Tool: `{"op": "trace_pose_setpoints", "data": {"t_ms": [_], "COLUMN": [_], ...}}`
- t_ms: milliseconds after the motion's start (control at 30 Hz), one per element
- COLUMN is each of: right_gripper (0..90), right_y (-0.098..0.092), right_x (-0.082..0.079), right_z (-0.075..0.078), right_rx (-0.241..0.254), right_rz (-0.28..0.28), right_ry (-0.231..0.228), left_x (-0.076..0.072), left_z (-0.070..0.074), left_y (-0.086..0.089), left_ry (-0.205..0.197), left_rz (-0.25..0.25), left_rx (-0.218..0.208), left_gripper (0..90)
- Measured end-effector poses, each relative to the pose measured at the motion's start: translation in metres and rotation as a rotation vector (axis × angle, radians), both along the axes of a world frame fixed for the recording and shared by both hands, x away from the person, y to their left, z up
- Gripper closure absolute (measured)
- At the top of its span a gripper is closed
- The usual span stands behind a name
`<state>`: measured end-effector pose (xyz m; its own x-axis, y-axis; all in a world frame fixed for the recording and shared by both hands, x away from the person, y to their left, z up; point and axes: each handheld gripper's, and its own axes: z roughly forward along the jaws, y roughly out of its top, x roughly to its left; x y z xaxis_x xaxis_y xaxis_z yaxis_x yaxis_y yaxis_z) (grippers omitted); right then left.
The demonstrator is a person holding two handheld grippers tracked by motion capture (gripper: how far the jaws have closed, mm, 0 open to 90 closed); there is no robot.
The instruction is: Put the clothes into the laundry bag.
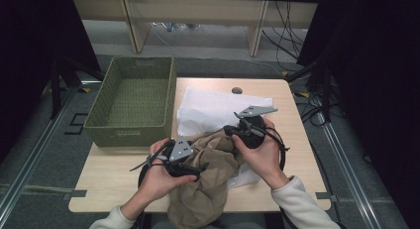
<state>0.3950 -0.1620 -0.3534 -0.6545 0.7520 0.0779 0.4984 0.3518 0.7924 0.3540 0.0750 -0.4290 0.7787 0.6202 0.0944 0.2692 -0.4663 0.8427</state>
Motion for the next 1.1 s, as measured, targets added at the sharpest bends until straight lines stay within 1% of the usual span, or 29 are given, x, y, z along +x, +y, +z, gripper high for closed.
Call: {"op": "trace_pose_setpoints", "data": {"t_ms": [33,67,133,200,233,267,300,333,367,433,467,500,533,567,600,633,667,733,767,800,833,867,900,933,967,1000,1033,1067,1100], "right_gripper": [89.7,89.7,89.7,89.7,89.7,89.7,89.7,89.7,89.7,89.7,89.7,89.7,89.7,89.7,89.7,89.7,89.7,89.7,89.7,89.7,89.7,89.7,89.7,89.7,89.7,89.7,89.7,89.7,89.7], "right_y": [-0.001,-0.001,0.0,-0.001,-0.001,-0.001,-0.001,-0.001,-0.001,-0.001,0.0,0.001,0.001,0.0,0.0,0.001,0.001,0.002,0.002,0.002,0.002,0.002,0.003,0.003,0.003,0.004,0.003,0.003,0.004], "right_x": [0.002,0.002,0.0,0.001,0.001,0.001,0.002,0.002,0.002,0.003,0.002,0.001,0.001,0.002,0.002,0.002,0.002,0.002,0.002,0.001,0.001,0.001,0.002,0.003,0.001,0.001,0.001,0.0,-0.001], "right_z": [-0.001,-0.001,0.0,0.0,0.0,0.0,-0.001,-0.001,-0.002,-0.002,-0.002,-0.003,-0.003,-0.003,-0.003,-0.003,-0.003,-0.004,-0.003,-0.003,-0.003,-0.003,-0.004,-0.005,-0.003,-0.004,-0.004,-0.003,-0.002], "right_rx": [-0.006,-0.006,0.004,-0.001,0.0,0.004,-0.002,-0.001,-0.005,-0.015,-0.012,0.006,-0.002,-0.017,-0.019,-0.019,-0.009,-0.011,-0.009,-0.006,-0.009,-0.01,-0.006,-0.007,-0.019,-0.014,-0.019,-0.027,-0.019], "right_rz": [0.019,0.019,-0.002,0.004,0.004,0.003,0.01,0.01,0.01,0.009,0.005,-0.006,-0.003,0.011,0.012,0.008,0.014,0.015,0.013,0.006,0.01,0.011,0.017,0.03,0.014,0.016,0.026,0.017,0.019], "right_ry": [-0.018,-0.017,0.013,0.004,0.006,0.013,0.003,0.01,0.01,-0.001,0.003,0.02,0.023,0.003,0.0,0.003,0.012,0.006,0.007,0.019,0.011,0.009,0.001,-0.008,0.001,0.005,-0.011,-0.015,-0.007], "left_x": [0.001,0.003,0.008,0.014,0.016,0.017,0.018,0.019,0.019,0.02,0.021,0.021,0.021,0.022,0.022,0.022,0.022,0.021,0.02,0.018,0.017,0.015,0.013,0.01,0.009,0.006,0.004,0.003,0.002], "left_z": [-0.005,-0.009,-0.019,-0.029,-0.033,-0.037,-0.041,-0.045,-0.048,-0.053,-0.055,-0.055,-0.056,-0.055,-0.055,-0.054,-0.053,-0.05,-0.048,-0.045,-0.041,-0.036,-0.032,-0.026,-0.021,-0.016,-0.012,-0.009,-0.005], "left_y": [-0.001,-0.002,-0.005,-0.008,-0.01,-0.012,-0.014,-0.018,-0.02,-0.023,-0.024,-0.025,-0.026,-0.027,-0.028,-0.028,-0.028,-0.028,-0.027,-0.027,-0.026,-0.026,-0.026,-0.027,-0.027,-0.028,-0.031,-0.032,-0.034], "left_ry": [0.023,0.032,0.043,0.053,0.065,0.068,0.076,0.082,0.09,0.099,0.1,0.105,0.104,0.108,0.112,0.121,0.13,0.143,0.154,0.164,0.171,0.181,0.2,0.209,0.224,0.21,0.205,0.193,0.196], "left_rz": [0.003,0.005,0.015,0.013,0.014,0.008,-0.001,-0.005,-0.016,-0.022,-0.031,-0.032,-0.035,-0.032,-0.032,-0.033,-0.022,-0.011,-0.001,0.011,0.018,0.022,0.029,0.029,0.019,0.022,0.025,0.02,0.011], "left_rx": [-0.004,0.011,0.024,0.051,0.074,0.099,0.124,0.136,0.159,0.174,0.184,0.187,0.195,0.196,0.196,0.19,0.178,0.145,0.112,0.08,0.056,0.014,-0.034,-0.067,-0.104,-0.121,-0.145,-0.156,-0.169], "left_gripper": [13.2,12.5,11.7,14.1,16.9,21.6,26.5,31.0,39.1,47.3,52.6,55.8,59.2,63.5,67.3,69.9,71.9,74.9,75.9,76.4,76.6,76.6,76.6,76.5,76.5,76.4,76.4,76.5,76.5]}}
